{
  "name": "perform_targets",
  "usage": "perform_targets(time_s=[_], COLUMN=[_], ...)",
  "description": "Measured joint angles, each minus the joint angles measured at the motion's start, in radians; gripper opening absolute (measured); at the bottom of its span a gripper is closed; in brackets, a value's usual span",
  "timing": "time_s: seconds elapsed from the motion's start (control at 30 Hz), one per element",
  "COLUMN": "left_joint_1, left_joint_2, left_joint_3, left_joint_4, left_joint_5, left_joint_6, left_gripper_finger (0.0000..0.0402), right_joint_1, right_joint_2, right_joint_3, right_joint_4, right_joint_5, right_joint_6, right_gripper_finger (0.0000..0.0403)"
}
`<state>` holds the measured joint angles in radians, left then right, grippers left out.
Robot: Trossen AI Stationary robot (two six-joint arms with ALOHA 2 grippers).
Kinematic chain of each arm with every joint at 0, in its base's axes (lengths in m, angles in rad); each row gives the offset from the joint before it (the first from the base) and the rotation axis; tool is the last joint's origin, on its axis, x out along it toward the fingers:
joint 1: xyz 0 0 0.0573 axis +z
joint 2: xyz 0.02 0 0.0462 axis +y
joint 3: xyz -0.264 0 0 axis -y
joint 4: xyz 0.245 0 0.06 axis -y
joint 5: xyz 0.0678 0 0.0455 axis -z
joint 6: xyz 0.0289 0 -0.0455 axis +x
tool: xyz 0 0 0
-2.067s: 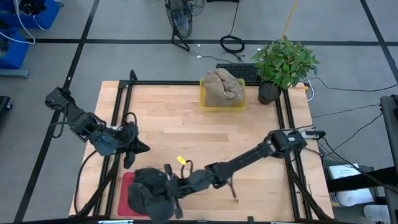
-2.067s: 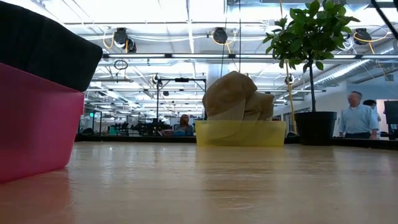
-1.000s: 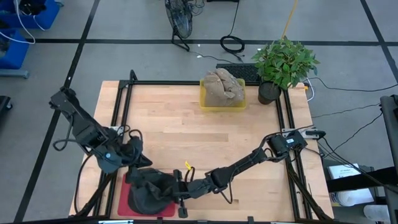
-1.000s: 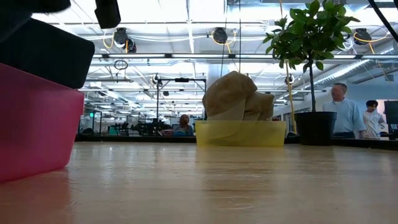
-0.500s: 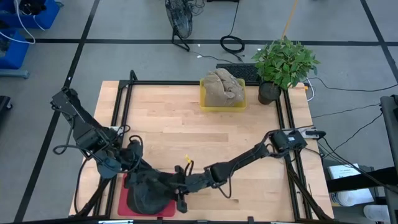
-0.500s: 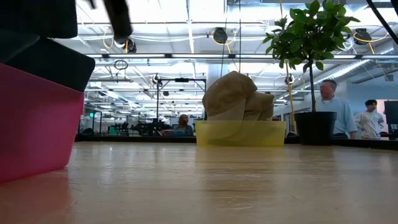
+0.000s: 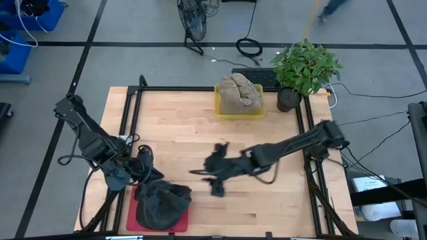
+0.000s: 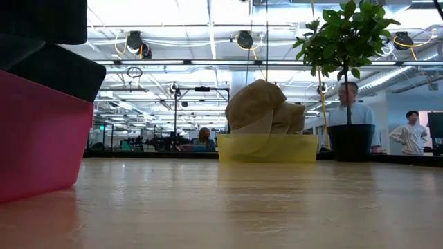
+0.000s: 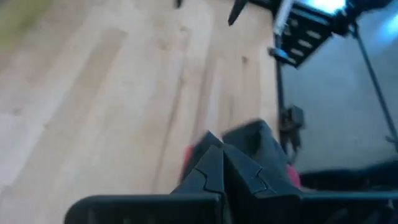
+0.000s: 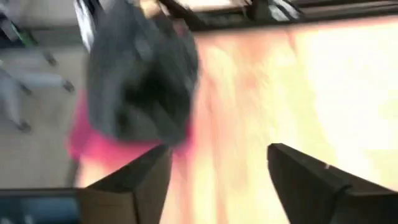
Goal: Pick & Place hat
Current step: Return to Home Position
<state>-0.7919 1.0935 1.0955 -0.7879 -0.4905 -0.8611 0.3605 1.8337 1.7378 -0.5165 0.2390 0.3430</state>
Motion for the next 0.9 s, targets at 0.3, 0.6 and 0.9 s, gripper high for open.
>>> perform_targets(time_s=[0.3, 0.6, 0.9], left_joint_1=[0.157, 0.458, 0.700], left_joint_2=[0.011, 0.011, -0.023], left_joint_3=[-0.077, -0.263, -0.268], left_joint_4=[0.157, 0.528, 0.538], left_joint_5=[0.023, 0.150, 0.232], left_joint_6=[0.243, 0.524, 0.621], left_gripper_finger=[0.0003, 0.0002, 0.0002], right_joint_1=[0.005, -0.214, -0.428], right_joint_2=[-0.544, -0.903, -0.987], right_joint_3=[-0.772, -1.214, -1.227], right_joint_4=[0.386, 0.765, 0.719], right_joint_5=[0.077, -0.028, -0.302], right_joint_6=[0.011, -0.095, -0.293], right_gripper_finger=[0.0042, 0.0002, 0.0001])
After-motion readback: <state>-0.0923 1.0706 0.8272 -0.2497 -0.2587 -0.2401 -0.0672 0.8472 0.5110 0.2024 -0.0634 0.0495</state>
